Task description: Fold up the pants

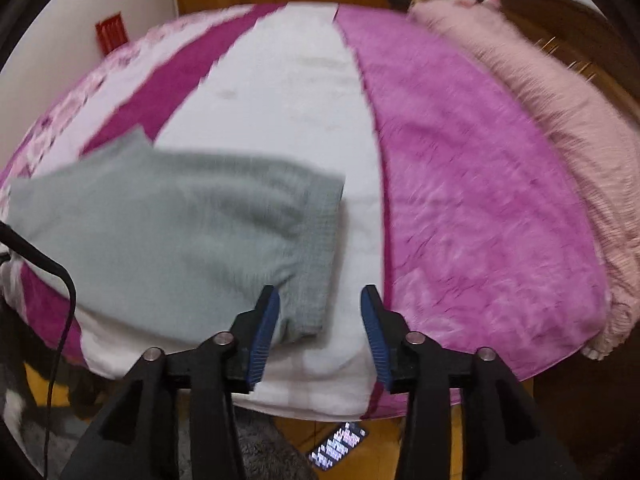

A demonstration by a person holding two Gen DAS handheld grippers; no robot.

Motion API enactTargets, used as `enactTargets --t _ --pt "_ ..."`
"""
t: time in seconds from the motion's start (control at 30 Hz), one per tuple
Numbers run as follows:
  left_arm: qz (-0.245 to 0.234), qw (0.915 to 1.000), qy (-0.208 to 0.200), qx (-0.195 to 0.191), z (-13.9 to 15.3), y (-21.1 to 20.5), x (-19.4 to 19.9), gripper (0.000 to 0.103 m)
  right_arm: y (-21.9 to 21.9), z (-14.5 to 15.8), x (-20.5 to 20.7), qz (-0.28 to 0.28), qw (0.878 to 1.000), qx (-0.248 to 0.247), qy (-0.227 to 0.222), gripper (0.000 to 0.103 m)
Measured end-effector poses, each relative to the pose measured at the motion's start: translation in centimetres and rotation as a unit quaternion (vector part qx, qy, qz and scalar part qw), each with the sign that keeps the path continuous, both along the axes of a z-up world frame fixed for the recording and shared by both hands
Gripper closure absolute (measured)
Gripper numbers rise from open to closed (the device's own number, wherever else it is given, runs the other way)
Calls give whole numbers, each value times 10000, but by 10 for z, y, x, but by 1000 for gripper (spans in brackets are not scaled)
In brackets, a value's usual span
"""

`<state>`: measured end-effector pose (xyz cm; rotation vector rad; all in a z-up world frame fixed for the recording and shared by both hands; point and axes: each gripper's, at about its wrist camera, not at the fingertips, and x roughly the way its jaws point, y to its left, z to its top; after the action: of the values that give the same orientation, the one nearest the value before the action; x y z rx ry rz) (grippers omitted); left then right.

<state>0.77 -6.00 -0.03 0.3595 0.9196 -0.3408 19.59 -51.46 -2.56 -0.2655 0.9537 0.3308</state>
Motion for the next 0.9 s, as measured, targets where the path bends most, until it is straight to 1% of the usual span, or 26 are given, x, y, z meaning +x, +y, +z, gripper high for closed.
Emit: enactTargets --t 0.03,0.07,0.1,0.17,0.2,0.27,0.3,0.33,0.4,0.47,0.57,0.6,0.63,0.67,0.7,0.73,0.77,0.8,0.83,0.9 --pt "114 9999 -26 -79 10 12 -1 57 2 10 -3 -18 9999 57 -152 55" --pt "233 9996 -56 -119 17 21 -2 53 7 16 -6 -5 9997 84 -232 55" --pt "423 9989 -92 -156 24 36 -1 51 13 24 -9 31 9993 104 -349 54" --pt "751 9970 -118 -163 31 61 3 47 32 36 -15 210 9981 170 -546 54" --pt "1004 9948 -63 -178 31 77 5 47 50 42 -19 426 9968 241 -637 54" --pt "1359 9905 40 -203 29 100 9 47 83 46 -26 803 9935 307 -749 54" --pt "1511 9882 122 -231 25 111 11 47 102 46 -31 1036 9909 323 -793 54" --pt "1625 9858 289 -296 19 122 12 47 126 45 -35 1323 9873 324 -822 54" --pt "1789 9817 465 -447 8 135 15 47 169 39 -45 1874 9780 287 -871 54" --pt "1866 9789 610 -561 -1 139 14 47 217 29 -54 2390 9668 223 -873 54" --pt "1880 9771 723 -685 -17 139 8 47 283 11 -61 2918 9543 238 -604 54" --pt "1881 9759 743 -820 -21 139 5 47 302 5 -63 3060 9504 257 -488 55" --pt "1870 9737 754 -1061 -23 141 0 47 321 1 -66 3241 9447 281 -407 55" --pt "1850 9700 819 -1346 -26 144 -3 47 335 -2 -73 3402 9391 280 -397 58" --pt "1869 9665 865 -1532 -29 147 -5 47 355 -5 -84 3624 9307 267 -422 61" --pt "1919 9638 885 -1627 -32 150 -7 50 368 -7 -97 3838 9219 249 -465 62" --pt "1949 9631 916 -1612 -35 152 -6 55 379 -9 -108 3993 9150 222 -533 62" --pt "1971 9638 935 -1530 -37 153 -6 56 388 -11 -115 4083 9107 207 -591 62" --pt "1990 9632 931 -1546 -36 155 -5 56 398 -13 -125 4183 9059 212 -626 62" --pt "2018 9589 978 -1739 -35 159 -2 56 411 -18 -137 4318 8998 302 -556 62"
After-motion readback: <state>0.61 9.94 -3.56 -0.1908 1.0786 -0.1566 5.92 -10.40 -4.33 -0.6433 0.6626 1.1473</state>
